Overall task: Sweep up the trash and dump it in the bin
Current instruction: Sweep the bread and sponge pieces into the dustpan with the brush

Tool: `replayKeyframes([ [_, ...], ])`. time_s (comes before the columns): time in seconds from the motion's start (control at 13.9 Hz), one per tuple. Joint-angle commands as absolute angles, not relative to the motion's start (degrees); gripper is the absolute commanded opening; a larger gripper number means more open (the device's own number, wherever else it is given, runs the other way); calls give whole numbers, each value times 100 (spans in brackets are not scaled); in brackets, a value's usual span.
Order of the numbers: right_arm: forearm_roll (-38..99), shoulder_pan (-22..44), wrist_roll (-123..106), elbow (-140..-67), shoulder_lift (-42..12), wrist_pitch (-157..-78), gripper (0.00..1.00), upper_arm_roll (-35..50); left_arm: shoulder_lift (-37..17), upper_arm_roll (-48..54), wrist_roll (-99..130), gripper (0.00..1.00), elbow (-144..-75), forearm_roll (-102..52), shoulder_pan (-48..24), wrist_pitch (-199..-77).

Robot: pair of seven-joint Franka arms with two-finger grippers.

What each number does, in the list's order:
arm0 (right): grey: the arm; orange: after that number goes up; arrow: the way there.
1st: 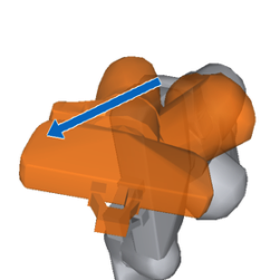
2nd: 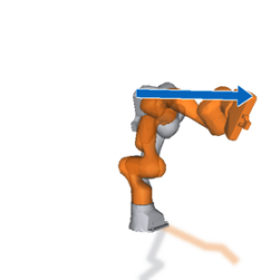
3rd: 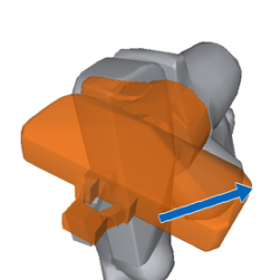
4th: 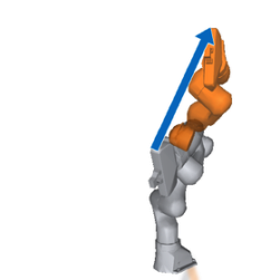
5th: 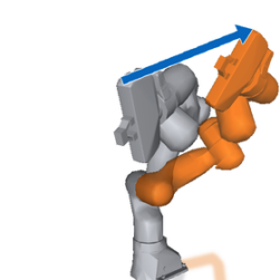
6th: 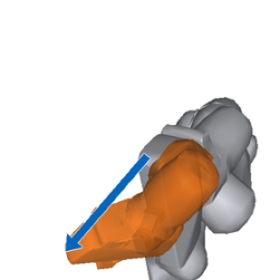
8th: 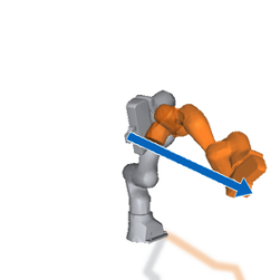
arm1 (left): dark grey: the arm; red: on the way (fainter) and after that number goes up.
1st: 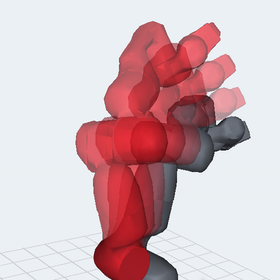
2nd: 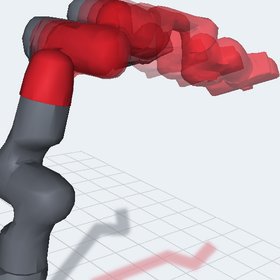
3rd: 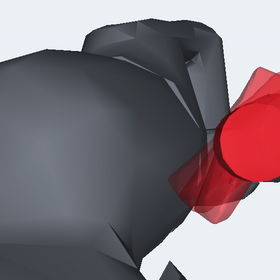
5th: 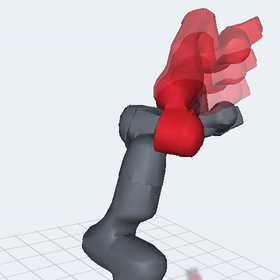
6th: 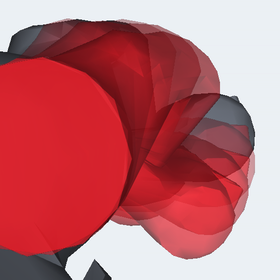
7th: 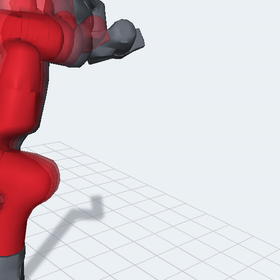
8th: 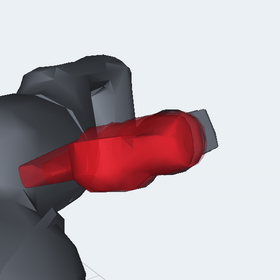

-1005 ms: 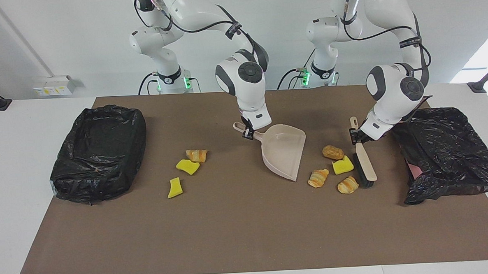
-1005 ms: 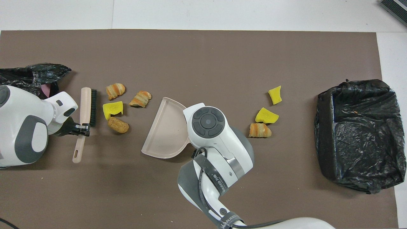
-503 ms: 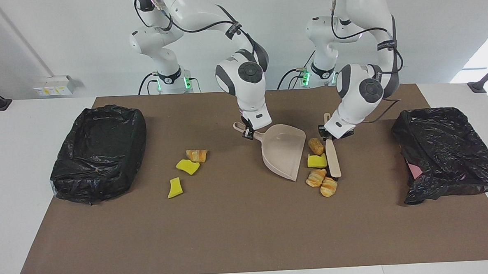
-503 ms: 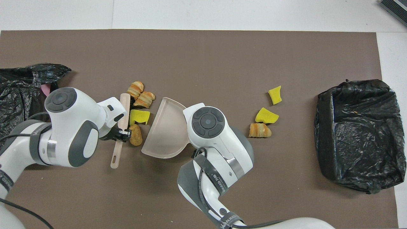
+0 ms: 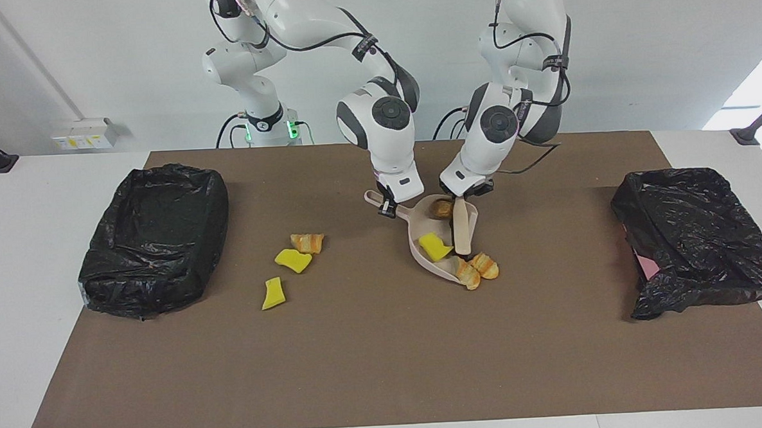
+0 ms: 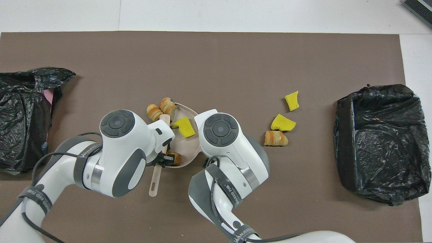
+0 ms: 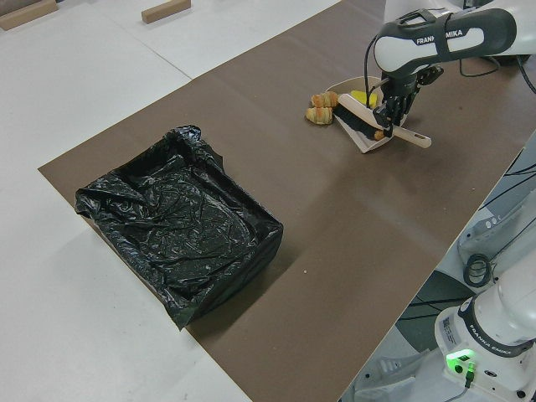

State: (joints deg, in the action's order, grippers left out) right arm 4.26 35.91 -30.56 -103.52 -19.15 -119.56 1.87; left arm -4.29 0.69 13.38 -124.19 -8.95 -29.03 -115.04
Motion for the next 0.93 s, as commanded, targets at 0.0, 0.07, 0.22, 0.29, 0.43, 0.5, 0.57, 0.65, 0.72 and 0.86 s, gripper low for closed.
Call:
replayKeyframes([
  [0.0, 448, 3604, -2900, -10362, -1890, -12067, 0, 202, -281, -35, 1257, 0, -12358, -984, -2971, -11014],
  [0.07, 448, 3604, -2900, -10362, -1890, -12067, 0, 202, -264, -44, 1266, 0, -12253, -976, -2945, -10926],
  [0.22, 448, 3604, -2900, -10362, -1890, -12067, 0, 202, -298, -79, 1283, 0, -11911, -871, -2892, -10654],
  [0.29, 448, 3604, -2900, -10362, -1890, -12067, 0, 202, -368, -70, 1266, 0, -11657, -505, -2865, -10496],
  [0.43, 448, 3604, -2900, -10362, -1890, -12067, 0, 202, -491, -88, 1196, 0, -11566, -150, -2761, -10642],
  [0.5, 448, 3604, -2900, -10371, -1890, -12067, 0, 202, -536, -88, 1100, 0, -11540, -115, -2516, -10774],
  [0.57, 448, 3604, -2900, -10371, -1890, -12067, 0, 202, -597, -88, 916, 0, -11549, 8, -2366, -10906],
  [0.65, 448, 3604, -2900, -10371, -1890, -12067, 0, 202, -746, -88, 714, 0, -11540, 174, -2303, -11090],
  [0.72, 448, 3604, -2900, -10371, -1890, -12067, 0, 202, -921, -88, 590, 0, -11523, 202, -2146, -11370],
  [0.86, 448, 3604, -2900, -10371, -1890, -12067, 0, 202, -1080, -79, 13, 0, -11514, 211, -1864, -11680],
])
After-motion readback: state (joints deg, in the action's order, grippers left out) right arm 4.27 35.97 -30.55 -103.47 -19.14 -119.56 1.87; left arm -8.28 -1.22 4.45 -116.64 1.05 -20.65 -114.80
